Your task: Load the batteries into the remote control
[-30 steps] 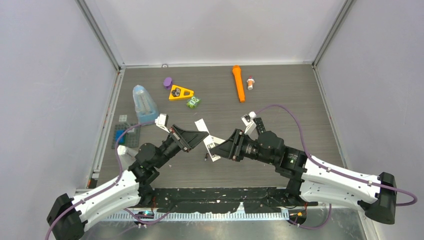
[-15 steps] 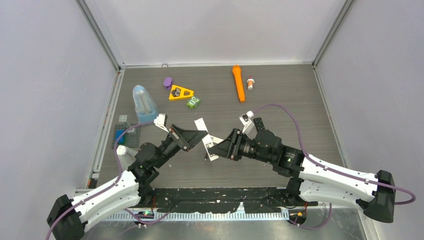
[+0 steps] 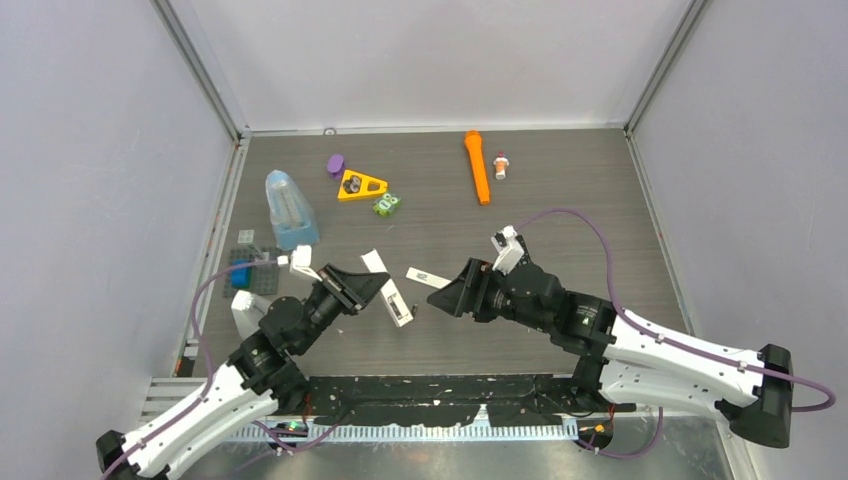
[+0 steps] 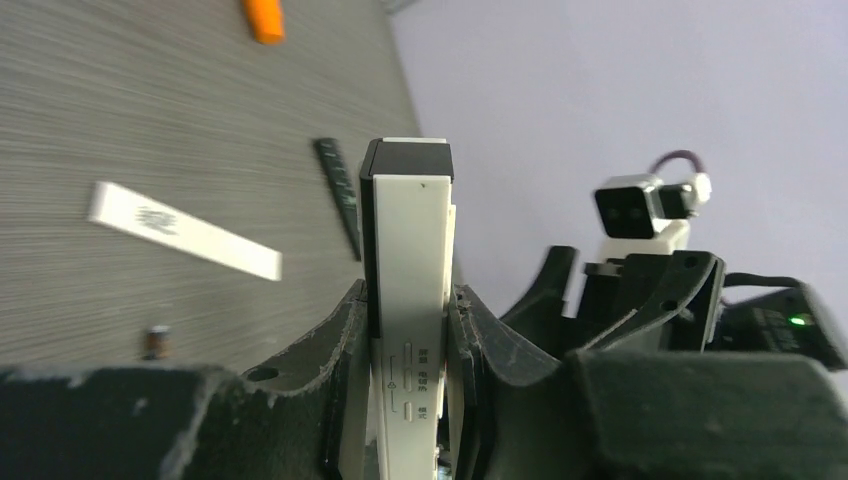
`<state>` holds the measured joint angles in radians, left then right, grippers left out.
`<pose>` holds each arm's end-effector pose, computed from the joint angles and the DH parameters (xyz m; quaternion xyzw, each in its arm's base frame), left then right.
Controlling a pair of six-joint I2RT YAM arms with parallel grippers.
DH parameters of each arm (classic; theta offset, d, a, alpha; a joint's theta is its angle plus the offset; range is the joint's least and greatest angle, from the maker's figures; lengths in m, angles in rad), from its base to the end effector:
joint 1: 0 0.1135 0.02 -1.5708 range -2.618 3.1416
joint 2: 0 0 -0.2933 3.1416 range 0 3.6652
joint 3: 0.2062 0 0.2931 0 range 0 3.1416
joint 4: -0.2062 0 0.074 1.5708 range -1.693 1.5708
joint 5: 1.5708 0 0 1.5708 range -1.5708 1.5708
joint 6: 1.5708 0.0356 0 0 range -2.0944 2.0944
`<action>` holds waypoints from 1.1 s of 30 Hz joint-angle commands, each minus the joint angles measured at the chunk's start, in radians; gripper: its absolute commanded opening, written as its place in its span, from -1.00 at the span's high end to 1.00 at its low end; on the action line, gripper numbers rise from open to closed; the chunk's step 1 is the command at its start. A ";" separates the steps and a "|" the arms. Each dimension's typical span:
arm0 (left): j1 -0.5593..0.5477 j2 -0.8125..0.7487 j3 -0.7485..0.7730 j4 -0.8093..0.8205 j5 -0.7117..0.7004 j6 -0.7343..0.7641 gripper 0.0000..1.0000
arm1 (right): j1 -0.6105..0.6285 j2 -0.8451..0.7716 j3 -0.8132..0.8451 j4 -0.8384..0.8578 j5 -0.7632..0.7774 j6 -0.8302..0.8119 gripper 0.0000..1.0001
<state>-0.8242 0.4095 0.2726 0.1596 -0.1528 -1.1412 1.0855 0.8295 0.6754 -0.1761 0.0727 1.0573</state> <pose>0.1075 -0.1083 0.2531 -0.1639 0.6796 -0.5636 0.4400 0.1041 0.1918 0.3096 0.0097 0.8134 0.4958 0.3041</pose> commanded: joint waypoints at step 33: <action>0.003 -0.129 0.123 -0.523 -0.277 0.212 1.00 | 0.109 1.035 0.573 -0.380 0.369 -0.063 0.19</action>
<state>-0.8242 0.2768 0.3592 -0.4091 -0.4171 -0.9516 1.1957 1.8385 1.1954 -0.5461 0.4015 0.9897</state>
